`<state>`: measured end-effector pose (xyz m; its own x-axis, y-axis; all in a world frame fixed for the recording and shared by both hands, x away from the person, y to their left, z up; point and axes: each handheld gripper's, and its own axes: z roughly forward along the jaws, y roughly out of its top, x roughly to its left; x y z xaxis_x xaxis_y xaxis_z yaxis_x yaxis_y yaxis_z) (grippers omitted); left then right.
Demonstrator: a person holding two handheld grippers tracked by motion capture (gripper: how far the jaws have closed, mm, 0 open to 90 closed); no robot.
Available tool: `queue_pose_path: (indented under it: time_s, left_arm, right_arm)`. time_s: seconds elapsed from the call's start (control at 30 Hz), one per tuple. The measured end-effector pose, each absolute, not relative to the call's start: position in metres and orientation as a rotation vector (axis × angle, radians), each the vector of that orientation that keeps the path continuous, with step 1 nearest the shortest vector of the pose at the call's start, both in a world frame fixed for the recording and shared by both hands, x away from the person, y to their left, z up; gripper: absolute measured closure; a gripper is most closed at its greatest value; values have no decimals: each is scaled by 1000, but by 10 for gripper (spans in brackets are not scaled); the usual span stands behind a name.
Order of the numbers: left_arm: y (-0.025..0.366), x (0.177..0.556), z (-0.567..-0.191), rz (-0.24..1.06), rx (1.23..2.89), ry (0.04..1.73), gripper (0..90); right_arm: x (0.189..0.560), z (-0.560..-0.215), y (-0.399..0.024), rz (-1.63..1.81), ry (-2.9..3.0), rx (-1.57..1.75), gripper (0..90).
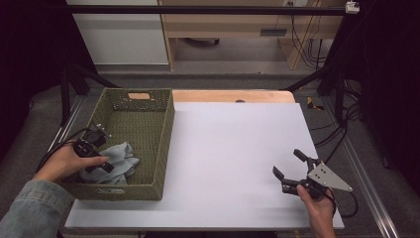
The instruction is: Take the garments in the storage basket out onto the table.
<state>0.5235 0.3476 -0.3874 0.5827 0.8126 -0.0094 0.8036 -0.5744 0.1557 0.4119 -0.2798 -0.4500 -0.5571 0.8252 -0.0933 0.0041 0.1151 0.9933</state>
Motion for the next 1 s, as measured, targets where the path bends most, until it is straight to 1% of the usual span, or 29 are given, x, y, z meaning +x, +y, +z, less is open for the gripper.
queue_pose_path:
  time_s: [0.1, 0.17, 0.3, 0.6, 0.77, 0.87, 1.0]
  left_arm:
    - [347, 523, -388, 99, 2653, 1359, 112]
    - [346, 522, -389, 86, 2663, 1350, 135]
    - [344, 521, -393, 78, 2667, 1362, 132]
    - [345, 521, -401, 53, 2657, 1391, 175]
    - [346, 520, -404, 49, 2647, 1403, 184]
    - [345, 520, -406, 39, 2650, 1403, 202]
    - [342, 519, -407, 39, 2668, 1401, 273]
  right_arm:
    - [412, -450, -280, 1519, 1707, 811, 83]
    - [412, -450, -280, 1520, 1705, 812, 84]
    - [412, -450, -280, 1520, 1707, 814, 84]
    - [412, -450, -280, 1520, 1706, 815, 84]
    - [412, -450, -280, 1518, 1711, 811, 84]
    - [412, -450, -279, 1519, 1712, 812, 84]
    - [412, -450, -279, 1517, 1712, 812, 84]
